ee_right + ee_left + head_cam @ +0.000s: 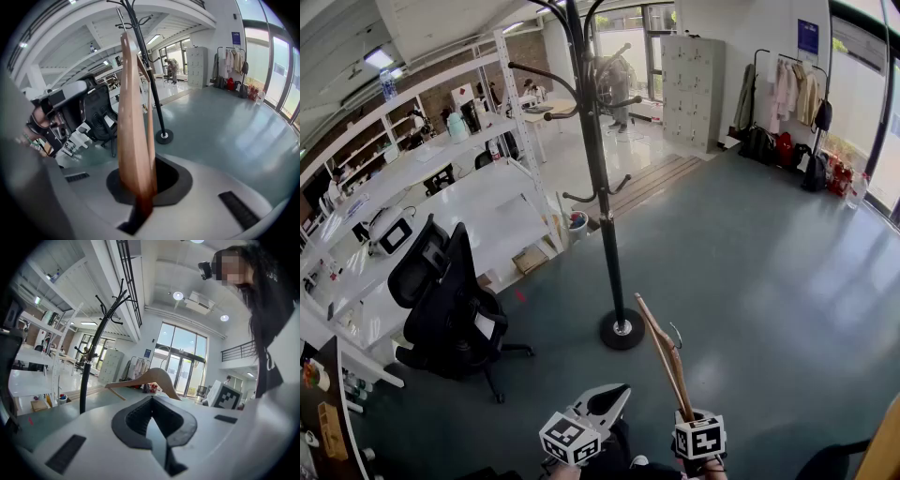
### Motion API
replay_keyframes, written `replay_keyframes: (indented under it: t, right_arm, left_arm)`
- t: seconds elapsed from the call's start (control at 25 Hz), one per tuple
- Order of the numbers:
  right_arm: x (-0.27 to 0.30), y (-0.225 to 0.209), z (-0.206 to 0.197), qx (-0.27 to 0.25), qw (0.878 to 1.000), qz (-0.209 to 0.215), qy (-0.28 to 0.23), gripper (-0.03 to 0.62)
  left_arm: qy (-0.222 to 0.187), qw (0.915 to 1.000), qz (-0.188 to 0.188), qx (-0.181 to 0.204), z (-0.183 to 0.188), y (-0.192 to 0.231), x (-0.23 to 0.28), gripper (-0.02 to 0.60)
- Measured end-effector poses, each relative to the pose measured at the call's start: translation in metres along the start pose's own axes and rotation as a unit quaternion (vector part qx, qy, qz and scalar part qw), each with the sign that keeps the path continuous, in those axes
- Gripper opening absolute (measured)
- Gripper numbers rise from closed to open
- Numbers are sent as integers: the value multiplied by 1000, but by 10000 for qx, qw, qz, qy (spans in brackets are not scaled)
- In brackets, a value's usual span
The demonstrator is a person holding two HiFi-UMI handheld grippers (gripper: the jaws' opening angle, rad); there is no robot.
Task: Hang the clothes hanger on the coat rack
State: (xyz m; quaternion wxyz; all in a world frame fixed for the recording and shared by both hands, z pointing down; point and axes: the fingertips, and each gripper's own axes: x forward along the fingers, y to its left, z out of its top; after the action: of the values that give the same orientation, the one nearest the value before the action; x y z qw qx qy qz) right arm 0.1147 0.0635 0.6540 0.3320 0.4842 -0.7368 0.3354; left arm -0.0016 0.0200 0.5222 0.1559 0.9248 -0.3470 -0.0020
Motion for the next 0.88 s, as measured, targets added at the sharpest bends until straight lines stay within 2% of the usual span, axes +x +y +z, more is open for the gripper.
replay_keyframes:
  t: [0.32, 0.6, 0.88]
  right_arm:
    - [61, 3, 94, 141, 9999, -27, -19, 9]
    - [111, -12, 182, 199, 9994, -271, -103, 9]
    - [151, -23, 243, 173, 9993, -320, -109, 9]
  left_arm:
    - [30, 9995, -250, 170, 46, 93, 51, 0]
    - [-110, 9983, -451, 350, 94, 166, 93, 0]
    - [-110, 9985, -465, 264, 107, 212, 115, 0]
